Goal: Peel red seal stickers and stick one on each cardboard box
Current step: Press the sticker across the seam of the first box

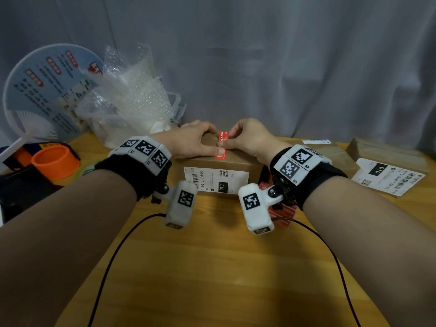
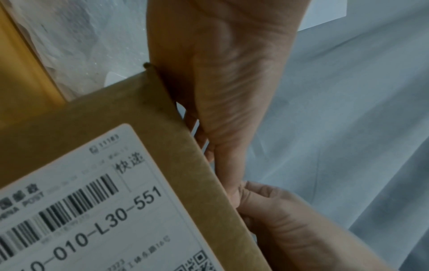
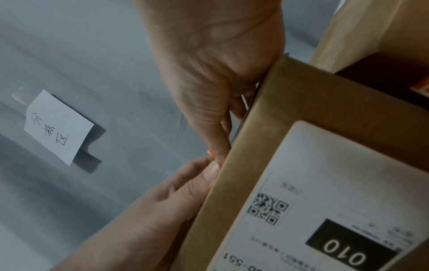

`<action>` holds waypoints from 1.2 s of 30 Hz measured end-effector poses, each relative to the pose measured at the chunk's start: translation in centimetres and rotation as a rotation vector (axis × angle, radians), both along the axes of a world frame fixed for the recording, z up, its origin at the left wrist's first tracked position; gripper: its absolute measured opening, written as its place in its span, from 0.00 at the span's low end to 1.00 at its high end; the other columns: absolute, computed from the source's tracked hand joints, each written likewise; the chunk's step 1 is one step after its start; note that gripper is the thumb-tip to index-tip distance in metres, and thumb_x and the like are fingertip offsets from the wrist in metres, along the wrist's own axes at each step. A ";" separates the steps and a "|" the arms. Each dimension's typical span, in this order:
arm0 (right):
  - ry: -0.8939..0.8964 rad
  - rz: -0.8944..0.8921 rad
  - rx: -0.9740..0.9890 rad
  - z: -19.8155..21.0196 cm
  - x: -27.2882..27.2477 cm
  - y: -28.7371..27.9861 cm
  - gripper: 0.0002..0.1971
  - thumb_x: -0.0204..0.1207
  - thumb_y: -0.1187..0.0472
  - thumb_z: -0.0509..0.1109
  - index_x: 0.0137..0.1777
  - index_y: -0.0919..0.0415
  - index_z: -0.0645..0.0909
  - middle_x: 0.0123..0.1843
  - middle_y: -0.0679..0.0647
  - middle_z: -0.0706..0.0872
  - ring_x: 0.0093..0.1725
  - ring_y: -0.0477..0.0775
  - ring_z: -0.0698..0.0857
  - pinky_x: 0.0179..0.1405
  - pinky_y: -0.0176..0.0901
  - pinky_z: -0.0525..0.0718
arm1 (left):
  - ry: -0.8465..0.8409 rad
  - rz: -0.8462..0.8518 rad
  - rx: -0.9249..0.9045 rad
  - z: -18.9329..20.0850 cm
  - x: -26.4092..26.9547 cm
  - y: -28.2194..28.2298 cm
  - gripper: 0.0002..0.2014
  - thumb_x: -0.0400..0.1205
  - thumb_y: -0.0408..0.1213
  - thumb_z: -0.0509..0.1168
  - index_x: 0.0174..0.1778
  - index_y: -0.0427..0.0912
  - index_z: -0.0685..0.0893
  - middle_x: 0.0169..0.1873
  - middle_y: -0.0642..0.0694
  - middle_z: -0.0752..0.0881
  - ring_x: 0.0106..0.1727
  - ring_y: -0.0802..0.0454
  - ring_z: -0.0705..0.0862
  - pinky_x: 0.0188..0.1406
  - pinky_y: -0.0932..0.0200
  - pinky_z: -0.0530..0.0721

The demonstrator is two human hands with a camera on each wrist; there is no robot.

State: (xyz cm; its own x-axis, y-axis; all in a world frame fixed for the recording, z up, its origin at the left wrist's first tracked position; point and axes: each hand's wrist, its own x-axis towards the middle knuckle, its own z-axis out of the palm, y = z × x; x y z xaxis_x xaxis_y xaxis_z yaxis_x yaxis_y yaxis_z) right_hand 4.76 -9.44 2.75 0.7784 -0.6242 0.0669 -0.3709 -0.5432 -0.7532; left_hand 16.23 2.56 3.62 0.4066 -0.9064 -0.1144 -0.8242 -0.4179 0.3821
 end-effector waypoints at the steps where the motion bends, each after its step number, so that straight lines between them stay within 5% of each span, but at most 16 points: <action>1: 0.004 -0.034 -0.033 -0.3 0.2 -0.2 0.18 0.60 0.52 0.83 0.30 0.51 0.72 0.32 0.45 0.78 0.37 0.48 0.78 0.45 0.47 0.80 | -0.006 0.001 -0.004 0.0 0.0 0.0 0.36 0.74 0.61 0.67 0.75 0.51 0.67 0.70 0.46 0.71 0.71 0.47 0.72 0.72 0.45 0.73; 3: 0.046 -0.100 -0.105 -0.6 0.7 -0.4 0.21 0.60 0.45 0.81 0.31 0.50 0.69 0.33 0.44 0.76 0.41 0.51 0.78 0.55 0.58 0.77 | -0.014 0.003 -0.011 -0.1 0.1 0.1 0.35 0.75 0.60 0.66 0.76 0.51 0.67 0.71 0.45 0.71 0.72 0.46 0.72 0.73 0.45 0.72; 8: 0.140 -0.186 -0.500 0.1 1.2 -0.3 0.15 0.70 0.40 0.70 0.43 0.51 0.78 0.46 0.49 0.86 0.52 0.55 0.80 0.59 0.55 0.65 | -0.048 0.000 -0.002 -0.2 0.1 0.1 0.34 0.75 0.61 0.65 0.76 0.52 0.67 0.70 0.45 0.72 0.72 0.45 0.72 0.73 0.42 0.71; 13: 0.009 0.383 -0.629 -0.3 -0.3 -1.0 0.12 0.77 0.58 0.66 0.57 0.56 0.87 0.60 0.53 0.88 0.66 0.58 0.80 0.72 0.58 0.70 | -0.127 0.010 0.003 -0.4 -0.2 0.3 0.34 0.77 0.64 0.60 0.77 0.55 0.65 0.75 0.46 0.70 0.76 0.44 0.67 0.77 0.39 0.61; 17: 0.239 0.428 -0.639 -0.3 -2.2 -1.2 0.19 0.85 0.55 0.54 0.73 0.49 0.73 0.77 0.43 0.71 0.82 0.46 0.59 0.82 0.54 0.39 | -0.144 0.011 0.034 -0.4 -0.3 0.1 0.37 0.75 0.67 0.59 0.78 0.55 0.63 0.78 0.47 0.67 0.79 0.44 0.65 0.79 0.36 0.55; 20: 0.354 0.428 -0.649 -0.4 -2.8 -0.7 0.22 0.86 0.51 0.48 0.80 0.47 0.60 0.83 0.41 0.60 0.84 0.45 0.49 0.80 0.60 0.31 | -0.155 -0.008 0.066 -0.4 -0.2 0.2 0.42 0.71 0.71 0.59 0.79 0.56 0.60 0.78 0.46 0.66 0.79 0.44 0.65 0.79 0.35 0.53; 22: 0.372 0.434 -0.632 -0.4 -3.0 -0.4 0.23 0.85 0.52 0.49 0.80 0.47 0.58 0.83 0.41 0.58 0.84 0.45 0.46 0.80 0.61 0.30 | -0.165 -0.018 0.087 -0.4 -0.3 0.4 0.47 0.68 0.73 0.60 0.80 0.55 0.58 0.78 0.46 0.66 0.79 0.43 0.64 0.79 0.35 0.53; 30: 0.153 0.618 -0.579 -0.3 -5.1 0.1 0.25 0.75 0.52 0.51 0.69 0.53 0.78 0.73 0.44 0.78 0.81 0.43 0.61 0.83 0.52 0.40 | -0.205 -0.035 0.083 -0.4 -0.7 0.4 0.53 0.61 0.72 0.68 0.80 0.52 0.58 0.77 0.47 0.67 0.78 0.44 0.65 0.79 0.35 0.54; 36: 0.278 0.507 -0.608 -0.2 -4.2 -0.7 0.20 0.85 0.56 0.50 0.73 0.48 0.72 0.78 0.41 0.69 0.83 0.45 0.54 0.83 0.57 0.37 | -0.189 -0.032 0.057 -0.3 -0.8 0.5 0.53 0.62 0.70 0.70 0.79 0.51 0.59 0.77 0.48 0.67 0.78 0.45 0.65 0.79 0.39 0.57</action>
State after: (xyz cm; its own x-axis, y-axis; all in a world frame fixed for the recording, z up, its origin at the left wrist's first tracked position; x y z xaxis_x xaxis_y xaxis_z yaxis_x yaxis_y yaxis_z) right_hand 0.56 -10.11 2.56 0.9928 -0.1116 0.0432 -0.1013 -0.9761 -0.1924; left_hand 15.47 3.04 3.35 0.3965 -0.9136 -0.0907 -0.8924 -0.4067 0.1956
